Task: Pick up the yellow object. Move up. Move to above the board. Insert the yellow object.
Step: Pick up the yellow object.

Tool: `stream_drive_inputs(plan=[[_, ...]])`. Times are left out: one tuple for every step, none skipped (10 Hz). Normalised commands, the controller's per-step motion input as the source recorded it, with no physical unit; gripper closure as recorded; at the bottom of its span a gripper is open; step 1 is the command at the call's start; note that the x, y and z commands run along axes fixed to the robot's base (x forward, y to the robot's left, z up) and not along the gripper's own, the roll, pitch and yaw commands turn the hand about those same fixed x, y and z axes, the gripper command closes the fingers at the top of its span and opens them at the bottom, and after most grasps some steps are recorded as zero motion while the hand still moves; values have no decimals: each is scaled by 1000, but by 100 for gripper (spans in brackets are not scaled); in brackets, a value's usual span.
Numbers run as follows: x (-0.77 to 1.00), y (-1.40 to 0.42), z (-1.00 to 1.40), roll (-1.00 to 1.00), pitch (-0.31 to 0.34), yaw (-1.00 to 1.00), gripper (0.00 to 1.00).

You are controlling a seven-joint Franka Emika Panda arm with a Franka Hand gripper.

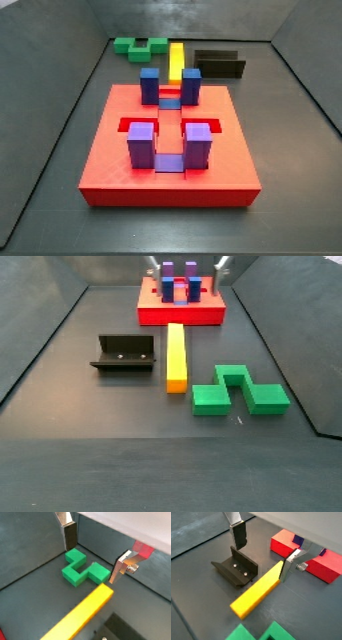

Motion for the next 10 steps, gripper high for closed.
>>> stream_drive_inputs(plan=[[231, 0, -180, -60, -10, -109, 0], [54, 120, -180, -161, -53, -57, 0], [0, 120, -171, -114, -106, -26, 0], [0, 14, -203, -46, -80, 0, 0], [0, 0, -240, 0, -51, 0, 0], [0, 14, -209, 0, -51, 0, 0], [-43, 0, -194, -7, -59, -34, 0], [-320, 143, -163, -54, -66, -157, 0], [-320, 100, -183, -40, -67, -146, 0], [-514, 180, -249, -29, -41, -206, 0]])
